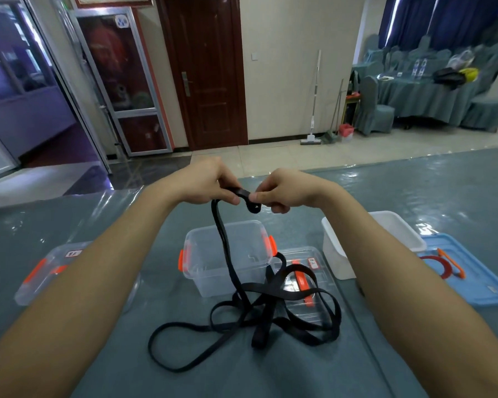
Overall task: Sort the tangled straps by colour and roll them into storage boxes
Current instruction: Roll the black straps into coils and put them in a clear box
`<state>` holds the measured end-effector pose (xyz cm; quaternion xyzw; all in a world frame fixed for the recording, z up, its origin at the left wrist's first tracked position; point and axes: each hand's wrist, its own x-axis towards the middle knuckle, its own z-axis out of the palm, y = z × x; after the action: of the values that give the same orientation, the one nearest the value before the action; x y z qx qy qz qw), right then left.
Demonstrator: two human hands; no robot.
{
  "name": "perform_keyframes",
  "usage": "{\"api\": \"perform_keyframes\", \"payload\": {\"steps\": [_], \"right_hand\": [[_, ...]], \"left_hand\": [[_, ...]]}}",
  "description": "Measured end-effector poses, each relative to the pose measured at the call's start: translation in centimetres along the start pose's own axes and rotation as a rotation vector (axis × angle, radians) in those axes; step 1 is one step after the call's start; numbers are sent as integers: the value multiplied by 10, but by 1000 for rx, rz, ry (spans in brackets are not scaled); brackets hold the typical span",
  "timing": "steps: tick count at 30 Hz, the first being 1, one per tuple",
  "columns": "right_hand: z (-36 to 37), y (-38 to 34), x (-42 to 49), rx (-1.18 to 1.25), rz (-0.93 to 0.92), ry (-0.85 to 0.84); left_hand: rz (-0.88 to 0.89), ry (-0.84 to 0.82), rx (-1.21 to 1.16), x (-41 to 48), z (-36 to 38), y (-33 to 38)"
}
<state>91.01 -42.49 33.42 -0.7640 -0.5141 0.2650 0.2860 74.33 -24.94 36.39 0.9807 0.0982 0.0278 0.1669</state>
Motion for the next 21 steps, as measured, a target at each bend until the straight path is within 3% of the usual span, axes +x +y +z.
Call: {"api": "perform_keyframes", "payload": {"steps": [5, 12, 18, 21], "right_hand": [[1, 20, -1, 399, 45, -96], [8, 26, 0, 745, 56, -249], [11, 29, -1, 951, 11, -244], [16, 31, -4, 812, 31, -217]], "left_hand": [[-14, -8, -126, -5, 2, -8], [35, 28, -209, -11, 12, -9], [43, 160, -368, -14, 19, -12], [21, 131, -301, -13, 17, -12]]}}
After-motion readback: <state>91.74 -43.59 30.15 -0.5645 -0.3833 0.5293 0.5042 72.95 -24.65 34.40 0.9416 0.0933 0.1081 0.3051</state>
